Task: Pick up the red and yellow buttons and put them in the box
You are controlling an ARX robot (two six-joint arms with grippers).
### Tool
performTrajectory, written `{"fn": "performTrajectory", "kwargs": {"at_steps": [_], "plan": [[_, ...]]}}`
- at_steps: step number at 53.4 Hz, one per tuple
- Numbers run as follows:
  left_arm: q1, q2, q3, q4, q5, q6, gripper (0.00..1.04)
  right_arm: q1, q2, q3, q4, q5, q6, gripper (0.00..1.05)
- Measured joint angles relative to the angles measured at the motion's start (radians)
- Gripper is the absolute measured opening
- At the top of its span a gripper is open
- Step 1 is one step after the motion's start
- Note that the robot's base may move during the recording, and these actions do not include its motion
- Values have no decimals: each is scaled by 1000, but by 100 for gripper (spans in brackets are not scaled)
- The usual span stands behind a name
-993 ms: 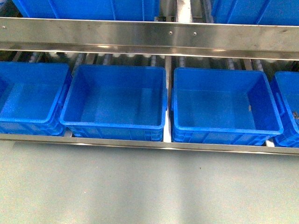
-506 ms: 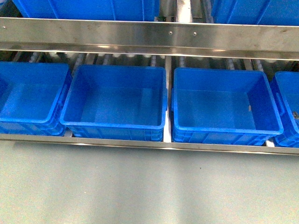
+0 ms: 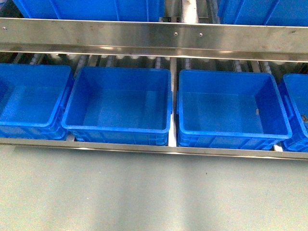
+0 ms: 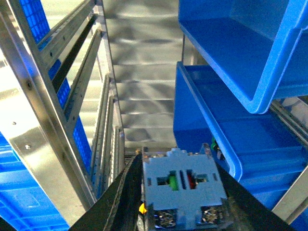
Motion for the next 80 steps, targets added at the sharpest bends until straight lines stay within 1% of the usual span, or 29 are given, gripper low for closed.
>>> {"fn": "performTrajectory", "kwargs": {"at_steps": [3, 12, 20, 21, 22, 25, 28, 31, 32, 35, 42, 48, 52, 55, 58, 66, 71, 72, 77, 80], "plan": [[-1, 0, 1, -2, -4, -2, 32, 0, 0, 0, -1, 0, 0, 28], [-3, 1, 2, -1, -12, -5, 33, -4, 0, 0, -1, 1, 0, 27], [-4, 2, 2, 6, -29, 8, 58, -10, 0, -1, -1, 8, -11, 26], [-4, 2, 2, 6, -35, 10, 63, -12, 0, -1, 1, 8, -13, 26], [-4, 2, 2, 6, -35, 11, 65, -13, 0, -1, 2, 8, -14, 26], [-2, 2, 0, 14, -45, 12, 75, -17, 0, -2, 8, 11, -19, 26], [5, 0, -3, 31, -61, 14, 90, -21, 0, -10, 8, 13, -23, 26], [11, -5, -11, 53, -73, 10, 97, -23, 0, -16, 8, 16, -26, 26], [15, -8, -16, 64, -80, 10, 98, -24, 0, -18, 8, 16, -28, 26], [26, -24, -30, 81, -93, 3, 96, -26, 0, -23, 8, 20, -37, 26], [62, -106, -72, 87, -117, 1, 97, -32, 1, -35, 13, 30, -61, 26], [112, -257, -164, 113, -114, 20, 97, -42, 3, -51, 19, 45, -89, 26], [152, -391, -250, 79, -108, 69, 97, -47, 3, -61, 19, 58, -98, 26], [185, -499, -322, 27, -103, 122, 97, -46, -2, -67, 18, 72, -111, 26], [245, -673, -438, -53, -89, 210, 97, -38, -13, -69, 6, 86, -140, 26], [364, -969, -600, -238, -58, 306, 97, -12, -47, -69, -24, 118, -189, 26], [477, -1192, -705, -380, 3, 349, 97, 11, -74, -68, -48, 142, -233, 26], [484, -1204, -711, -389, 6, 350, 97, 13, -76, -68, -49, 145, -238, 26], [611, -1413, -816, -558, 55, 387, 97, 34, -106, -68, -74, 166, -274, 26], [669, -1498, -861, -632, 75, 393, 97, 43, -121, -68, -84, 177, -295, 26]]}}
